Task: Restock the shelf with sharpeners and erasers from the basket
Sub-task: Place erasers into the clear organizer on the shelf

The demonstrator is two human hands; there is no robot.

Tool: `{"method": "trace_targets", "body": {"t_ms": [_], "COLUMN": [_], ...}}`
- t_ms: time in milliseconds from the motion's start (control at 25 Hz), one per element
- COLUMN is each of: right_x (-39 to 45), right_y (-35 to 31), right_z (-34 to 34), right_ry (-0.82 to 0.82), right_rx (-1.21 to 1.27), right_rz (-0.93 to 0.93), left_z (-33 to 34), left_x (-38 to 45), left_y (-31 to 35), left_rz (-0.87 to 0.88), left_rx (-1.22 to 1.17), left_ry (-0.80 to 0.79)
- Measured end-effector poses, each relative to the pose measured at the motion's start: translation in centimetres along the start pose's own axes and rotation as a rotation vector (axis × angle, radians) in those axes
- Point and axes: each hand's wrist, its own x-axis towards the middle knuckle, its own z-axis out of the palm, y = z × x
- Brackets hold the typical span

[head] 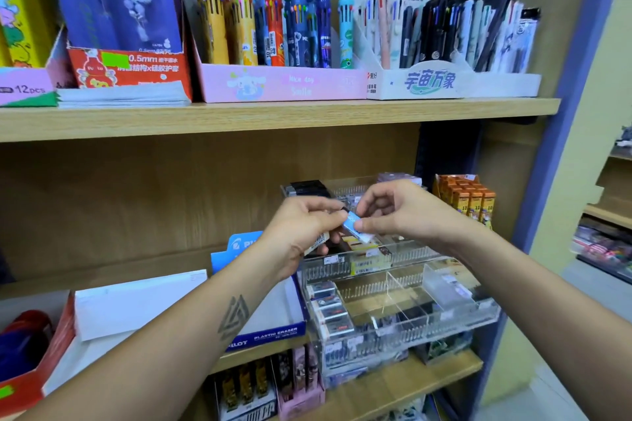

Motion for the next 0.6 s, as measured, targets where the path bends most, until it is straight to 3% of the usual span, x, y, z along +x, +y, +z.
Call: {"method": "trace_targets", "body": {"t_ms": [120, 280, 440, 600], "right_x": [-1.6, -4.0, -5.2, -4.9], "right_y": [0.3, 1.7, 3.5, 6.6], "right_z": [-1.9, -3.9, -5.6, -4.9], "right_ry": [-0.182, -0.265, -0.099, 0.057], "right_rx": [0.203, 0.114, -0.334, -0.811], "right_rz": [0.014, 0.024, 0.060, 0.108], "left_z": [1.7, 4.2, 5.4, 4.2], "left_x": [0.5, 0.3, -0.3, -0.3], "left_y": [0.4, -0.1, -0.8, -1.1], "left_rz": [0.039, -0.101, -0.327, -0.464], "left_rx": [0.031, -0.031, -0.110, -0.335], "left_ry": [-0.058, -0.170, -0.236, -0.238]}}
